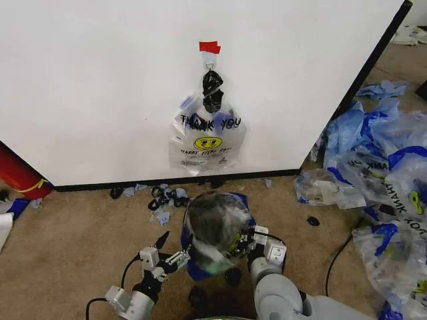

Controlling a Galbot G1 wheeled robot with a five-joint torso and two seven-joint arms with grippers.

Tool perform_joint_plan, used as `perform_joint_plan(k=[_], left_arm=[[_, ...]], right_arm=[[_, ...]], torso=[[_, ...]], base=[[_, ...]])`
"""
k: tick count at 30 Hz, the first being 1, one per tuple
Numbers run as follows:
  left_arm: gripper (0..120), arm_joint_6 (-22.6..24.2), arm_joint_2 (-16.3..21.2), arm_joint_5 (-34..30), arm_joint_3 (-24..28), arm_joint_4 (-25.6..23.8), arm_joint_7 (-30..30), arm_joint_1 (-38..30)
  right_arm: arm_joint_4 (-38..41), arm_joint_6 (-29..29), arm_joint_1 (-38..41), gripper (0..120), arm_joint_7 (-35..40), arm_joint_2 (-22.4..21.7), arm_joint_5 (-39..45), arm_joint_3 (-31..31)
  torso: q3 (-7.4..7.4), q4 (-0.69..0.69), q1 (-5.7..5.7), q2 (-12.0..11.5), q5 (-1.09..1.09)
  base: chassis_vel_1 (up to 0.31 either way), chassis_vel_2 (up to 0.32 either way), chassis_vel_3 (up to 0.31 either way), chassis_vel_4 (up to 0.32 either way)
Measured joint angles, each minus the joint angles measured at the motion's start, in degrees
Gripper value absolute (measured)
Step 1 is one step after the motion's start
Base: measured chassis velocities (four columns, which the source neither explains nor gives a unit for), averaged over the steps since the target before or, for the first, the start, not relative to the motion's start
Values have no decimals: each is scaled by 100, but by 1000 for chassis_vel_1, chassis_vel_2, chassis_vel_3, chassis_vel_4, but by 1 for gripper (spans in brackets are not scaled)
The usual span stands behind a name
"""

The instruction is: Pick up the garbage bag from the wall and place it over the trash bin.

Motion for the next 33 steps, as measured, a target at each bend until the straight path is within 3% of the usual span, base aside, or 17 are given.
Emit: perform_joint_plan(k=[19,24,33], left_arm=[[97,88,169,-153,-38,-373,-18,-136],[97,81,197,-158,-35,-355,-20,-129],[97,81,231,-194,-8,-391,-23,-201]], right_arm=[[-132,-194,384,1,-734,-582,138,35],[-216,-3,493,1,-1396,-878,163,-138],[-397,149,517,1,-1712,-992,-17,-276]], torso=[[0,-2,0,0,0],[0,-3,0,0,-2],[-1,-1,0,1,-1]], base=[[0,0,0,0],[0,0,0,0],[0,0,0,0]])
